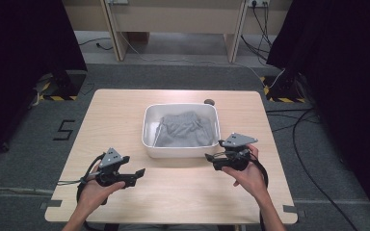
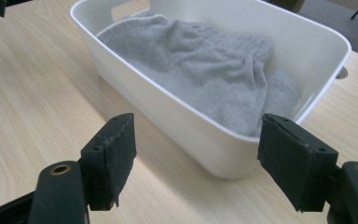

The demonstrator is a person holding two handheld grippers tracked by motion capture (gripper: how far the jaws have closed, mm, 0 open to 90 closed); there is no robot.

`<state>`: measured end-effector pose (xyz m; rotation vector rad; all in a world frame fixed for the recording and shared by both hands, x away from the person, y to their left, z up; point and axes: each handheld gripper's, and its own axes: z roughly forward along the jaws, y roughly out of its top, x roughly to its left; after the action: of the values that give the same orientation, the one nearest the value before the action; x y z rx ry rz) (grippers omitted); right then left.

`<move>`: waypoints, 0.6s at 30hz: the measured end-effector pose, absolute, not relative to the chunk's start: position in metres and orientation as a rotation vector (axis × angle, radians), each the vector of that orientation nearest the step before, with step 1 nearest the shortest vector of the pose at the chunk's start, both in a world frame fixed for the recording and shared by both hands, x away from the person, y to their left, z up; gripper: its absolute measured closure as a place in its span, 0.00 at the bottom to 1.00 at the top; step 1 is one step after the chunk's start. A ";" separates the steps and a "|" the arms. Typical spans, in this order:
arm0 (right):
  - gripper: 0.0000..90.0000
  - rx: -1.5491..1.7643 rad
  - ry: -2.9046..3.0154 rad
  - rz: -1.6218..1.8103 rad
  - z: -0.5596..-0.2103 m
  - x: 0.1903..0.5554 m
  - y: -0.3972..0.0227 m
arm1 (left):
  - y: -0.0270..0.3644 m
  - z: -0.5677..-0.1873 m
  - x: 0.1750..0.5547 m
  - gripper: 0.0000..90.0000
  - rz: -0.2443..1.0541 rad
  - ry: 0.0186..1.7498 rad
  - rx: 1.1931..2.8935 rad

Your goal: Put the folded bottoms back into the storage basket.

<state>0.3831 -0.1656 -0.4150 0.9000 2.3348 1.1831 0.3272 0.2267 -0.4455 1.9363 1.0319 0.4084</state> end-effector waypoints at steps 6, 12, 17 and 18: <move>0.30 0.934 2.305 1.178 -0.427 0.370 -0.179 | 0.228 -0.457 0.323 0.23 0.407 1.031 1.954; 0.30 0.961 2.290 1.197 -0.441 0.357 -0.190 | 0.229 -0.462 0.320 0.23 0.410 1.027 1.957; 0.30 0.994 2.272 1.178 -0.455 0.351 -0.194 | 0.231 -0.468 0.317 0.23 0.413 1.039 1.949; 0.30 0.996 2.277 1.174 -0.459 0.351 -0.195 | 0.232 -0.470 0.317 0.23 0.411 1.041 1.950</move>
<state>0.3510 -0.1948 -0.4588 0.9963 2.2771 1.1737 0.3166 0.2316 -0.4704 1.9497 1.0409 0.4114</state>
